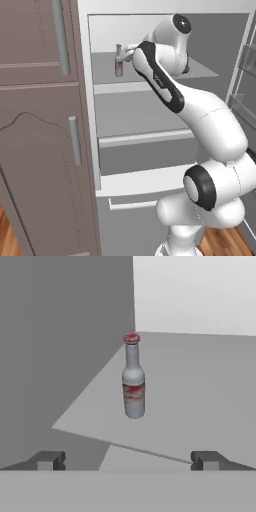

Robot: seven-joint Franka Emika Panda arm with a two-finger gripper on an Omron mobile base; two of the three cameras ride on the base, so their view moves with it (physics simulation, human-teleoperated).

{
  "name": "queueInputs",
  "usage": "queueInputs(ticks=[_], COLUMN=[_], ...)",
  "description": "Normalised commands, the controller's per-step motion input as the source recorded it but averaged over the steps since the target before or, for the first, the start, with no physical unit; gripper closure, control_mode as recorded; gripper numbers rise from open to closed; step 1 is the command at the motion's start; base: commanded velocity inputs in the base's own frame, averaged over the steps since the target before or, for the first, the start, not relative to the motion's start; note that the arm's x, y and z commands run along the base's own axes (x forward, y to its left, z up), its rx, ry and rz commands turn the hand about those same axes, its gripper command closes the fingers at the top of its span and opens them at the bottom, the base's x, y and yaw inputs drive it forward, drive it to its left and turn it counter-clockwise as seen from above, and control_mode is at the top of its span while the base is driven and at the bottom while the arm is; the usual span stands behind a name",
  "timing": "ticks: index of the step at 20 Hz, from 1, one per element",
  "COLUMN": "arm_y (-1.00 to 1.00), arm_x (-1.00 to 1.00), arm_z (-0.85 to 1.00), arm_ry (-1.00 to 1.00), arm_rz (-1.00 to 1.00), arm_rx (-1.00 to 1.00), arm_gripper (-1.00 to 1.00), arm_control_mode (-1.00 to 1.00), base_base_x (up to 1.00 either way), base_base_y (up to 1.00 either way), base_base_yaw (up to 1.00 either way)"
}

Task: Move the bottled drink and potato from the top shelf to the second highest shelf to make space. Then, place the pitcher from the counter on the cleared top shelf.

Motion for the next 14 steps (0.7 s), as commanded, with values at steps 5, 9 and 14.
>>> queueInputs(ticks=[5,9,14], arm_y=[0.02,0.14,0.21], arm_x=[0.44,0.41,0.4], arm_z=[-0.13,-0.04,0.0], arm_ry=[0.0,0.0,0.0], arm_rz=[0.03,0.02,0.02], arm_rx=[0.0,0.0,0.0], arm_gripper=[-1.0,-1.0,-1.0], arm_control_mode=[-1.0,-1.0,-1.0], base_base_x=[0.0,0.0,0.0], base_base_y=[0.0,0.0,0.0], base_base_yaw=[0.0,0.0,0.0])
